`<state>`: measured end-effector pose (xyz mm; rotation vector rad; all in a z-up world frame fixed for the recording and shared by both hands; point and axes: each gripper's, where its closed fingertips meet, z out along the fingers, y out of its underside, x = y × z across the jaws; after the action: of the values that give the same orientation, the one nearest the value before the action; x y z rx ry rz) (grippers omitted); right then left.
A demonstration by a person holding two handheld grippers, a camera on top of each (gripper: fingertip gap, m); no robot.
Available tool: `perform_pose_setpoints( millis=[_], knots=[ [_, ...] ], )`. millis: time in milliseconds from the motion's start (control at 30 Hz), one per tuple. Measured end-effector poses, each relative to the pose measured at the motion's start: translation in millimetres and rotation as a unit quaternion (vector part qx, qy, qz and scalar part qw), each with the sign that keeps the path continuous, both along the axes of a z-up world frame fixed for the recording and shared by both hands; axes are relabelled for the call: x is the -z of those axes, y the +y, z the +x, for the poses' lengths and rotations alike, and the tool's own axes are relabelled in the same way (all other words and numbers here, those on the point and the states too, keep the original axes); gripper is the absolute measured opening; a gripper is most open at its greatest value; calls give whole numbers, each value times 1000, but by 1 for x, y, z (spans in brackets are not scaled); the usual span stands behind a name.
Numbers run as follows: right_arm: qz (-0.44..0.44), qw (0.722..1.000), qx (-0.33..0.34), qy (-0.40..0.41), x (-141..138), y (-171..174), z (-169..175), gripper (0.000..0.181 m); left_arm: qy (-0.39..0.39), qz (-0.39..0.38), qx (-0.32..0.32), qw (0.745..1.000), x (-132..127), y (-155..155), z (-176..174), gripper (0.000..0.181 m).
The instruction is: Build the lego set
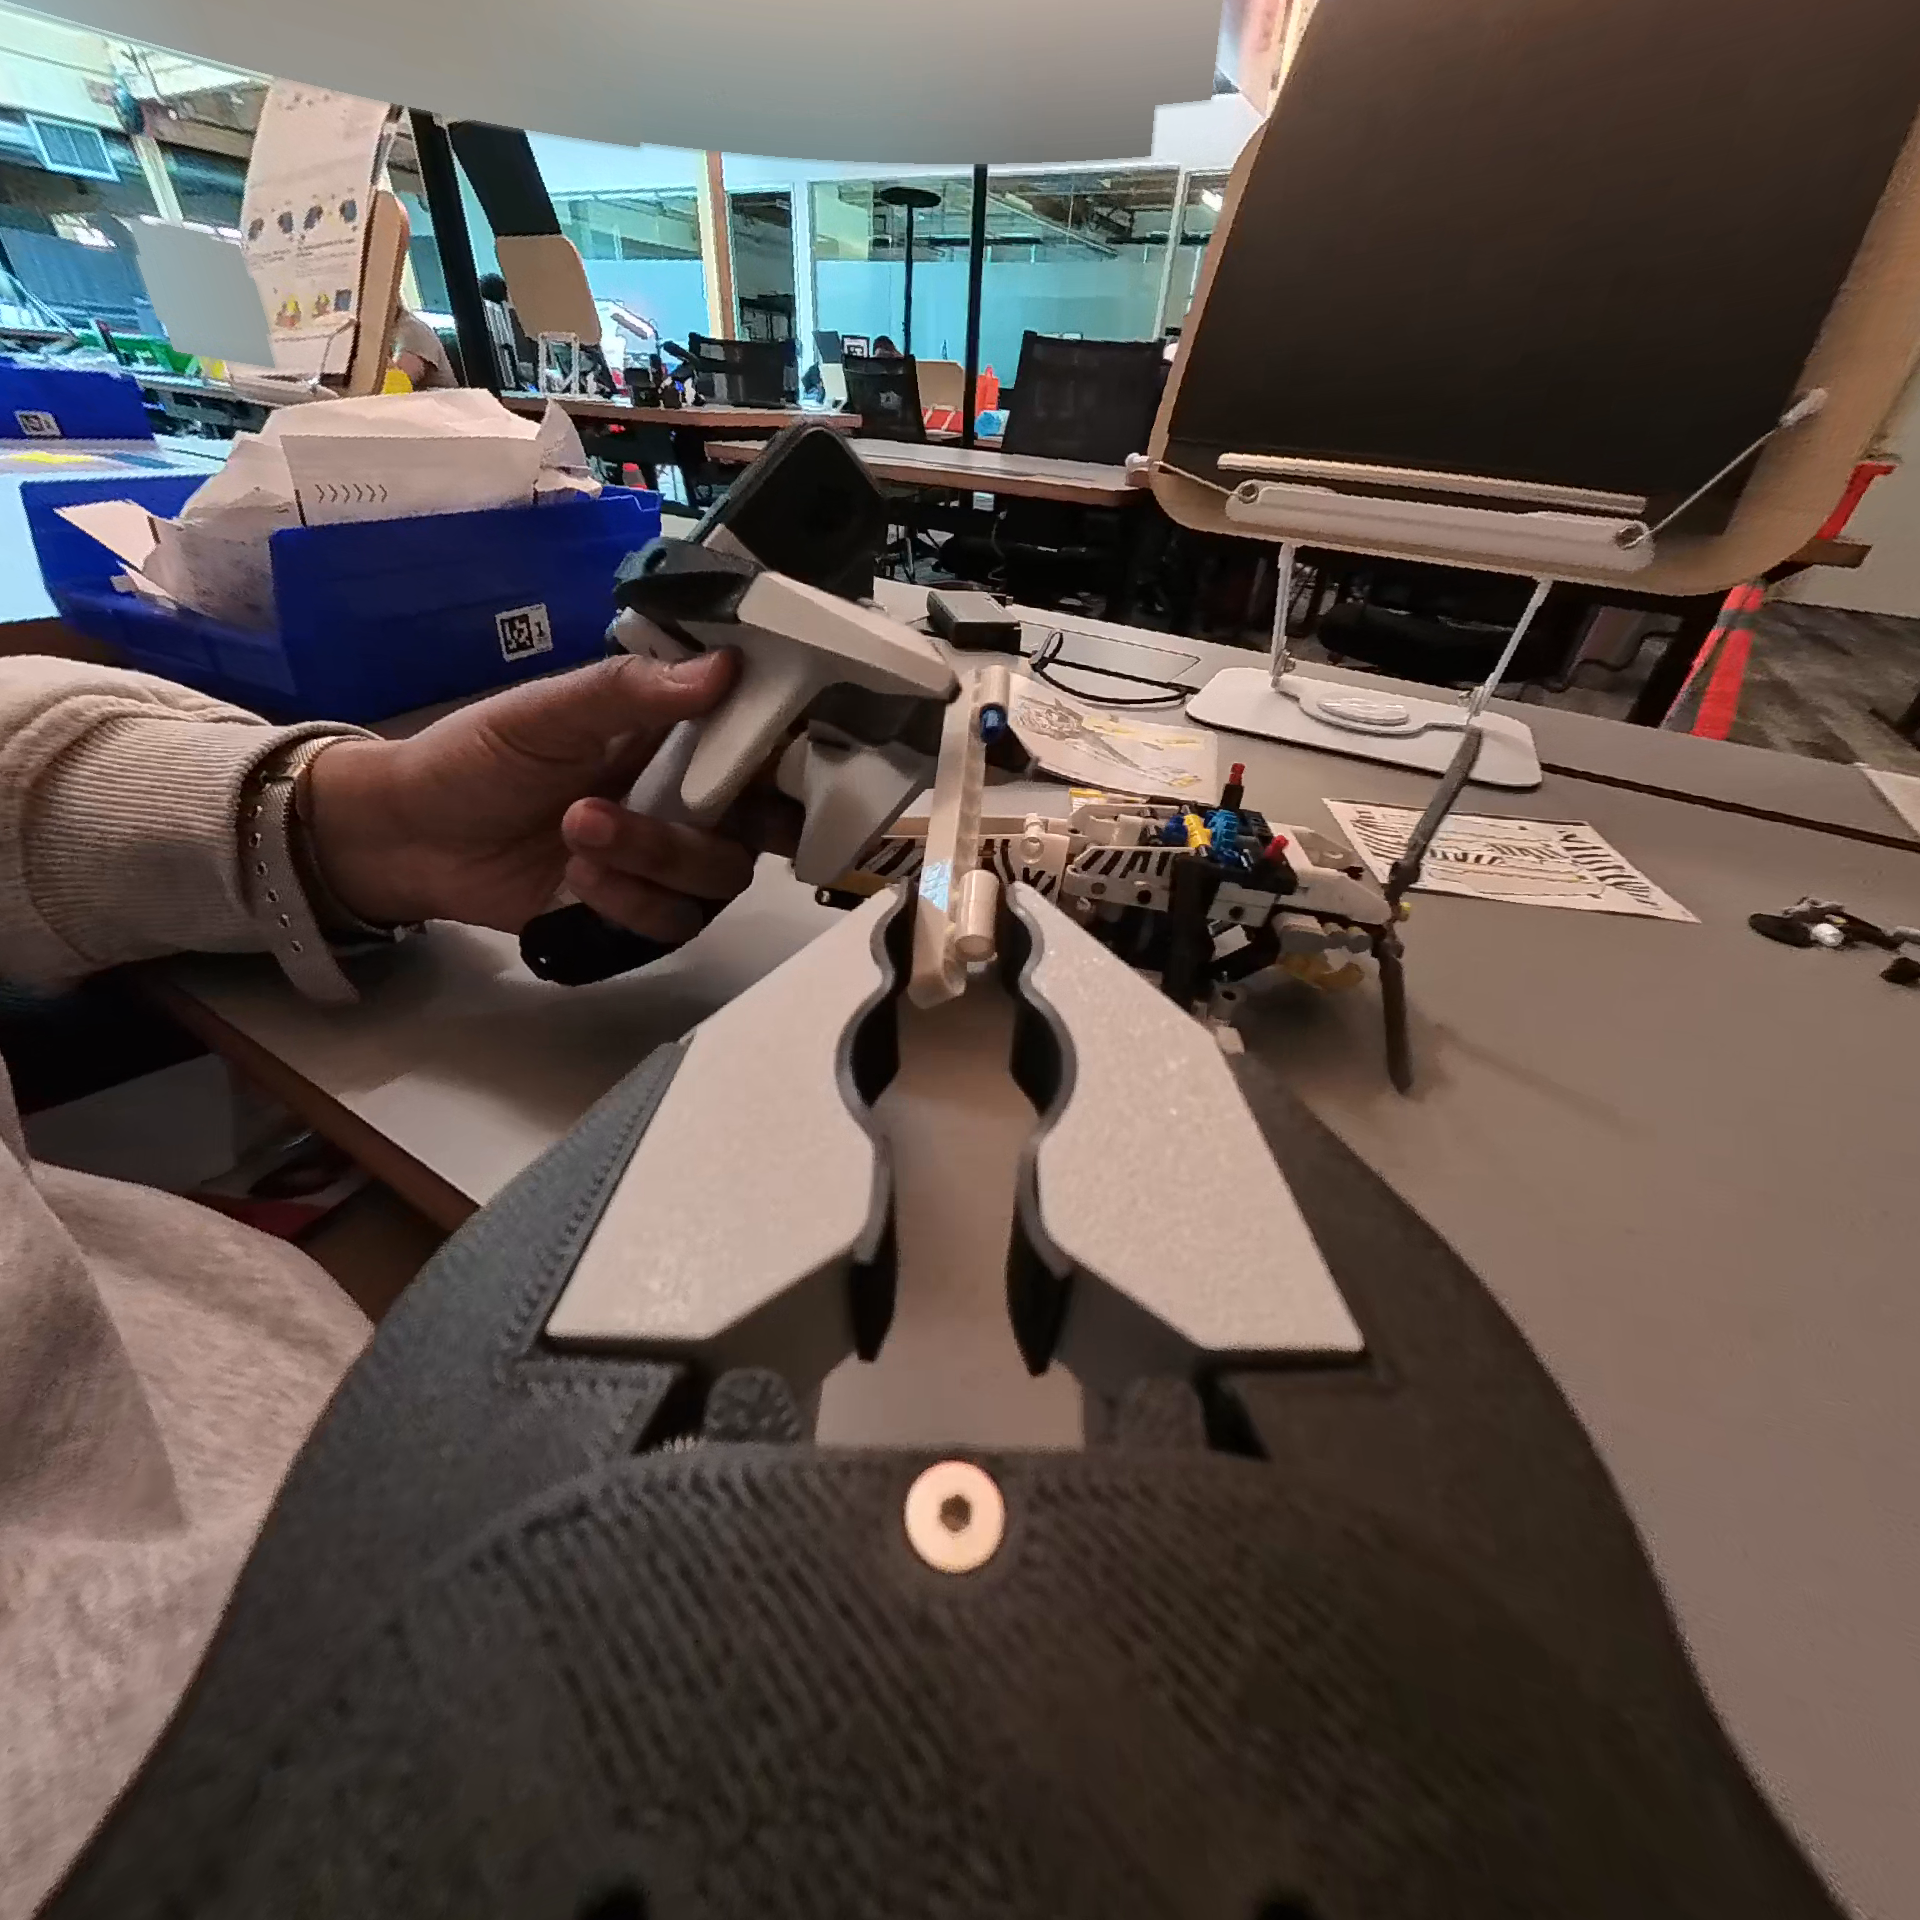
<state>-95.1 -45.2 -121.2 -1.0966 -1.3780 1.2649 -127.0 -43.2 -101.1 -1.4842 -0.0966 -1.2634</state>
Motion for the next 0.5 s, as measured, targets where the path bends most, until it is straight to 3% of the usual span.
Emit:
perform_pose_setpoints(
  millis=[500],
  knots=[
    [8,1000,6,2,0,2,1,13,13,-2,22,1000,2,-2,10,11]
  ],
)
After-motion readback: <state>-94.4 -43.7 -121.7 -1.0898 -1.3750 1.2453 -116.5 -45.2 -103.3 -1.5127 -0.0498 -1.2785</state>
